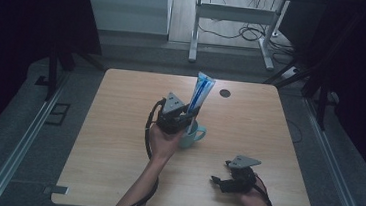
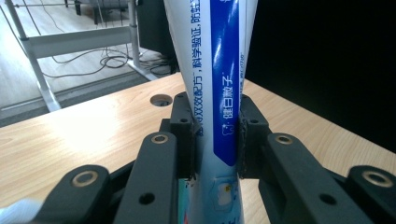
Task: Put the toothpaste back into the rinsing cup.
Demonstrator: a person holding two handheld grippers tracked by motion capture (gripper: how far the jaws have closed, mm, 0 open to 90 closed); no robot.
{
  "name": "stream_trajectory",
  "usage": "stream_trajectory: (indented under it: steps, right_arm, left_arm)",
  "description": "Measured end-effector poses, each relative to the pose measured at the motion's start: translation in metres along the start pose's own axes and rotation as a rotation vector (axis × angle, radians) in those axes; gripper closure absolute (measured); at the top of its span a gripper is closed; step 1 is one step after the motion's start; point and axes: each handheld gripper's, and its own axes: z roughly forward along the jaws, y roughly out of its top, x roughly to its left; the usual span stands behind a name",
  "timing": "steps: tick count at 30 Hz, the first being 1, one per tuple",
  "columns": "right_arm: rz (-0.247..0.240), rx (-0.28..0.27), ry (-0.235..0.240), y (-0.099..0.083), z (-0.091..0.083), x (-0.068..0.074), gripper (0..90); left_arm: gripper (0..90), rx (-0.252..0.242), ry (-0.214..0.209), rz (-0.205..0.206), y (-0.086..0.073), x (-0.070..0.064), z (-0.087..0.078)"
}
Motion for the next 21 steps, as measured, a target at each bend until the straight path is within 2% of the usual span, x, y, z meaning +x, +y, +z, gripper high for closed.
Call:
stream_trajectory:
  steps: [8,15,17,21]
  right_arm:
    - [-0.001,-0.001,-0.001,0.0,0.0,0.0,17.5]
    - [0.0,0.0,0.0,0.0,0.0,0.0,17.5]
    - [0.0,0.0,0.0,0.0,0.0,0.0,17.4]
    - [0.002,0.001,0.001,0.0,0.0,0.0,17.5]
  left_arm:
    - [73.1,-0.022,0.026,0.018,0.004,0.001,0.006]
    - [73.0,-0.029,0.055,0.021,-0.009,0.002,0.012]
    - [73.0,-0.022,0.05,0.01,-0.012,0.003,0.014]
    - [72.9,-0.01,0.061,0.022,-0.018,0.003,0.017]
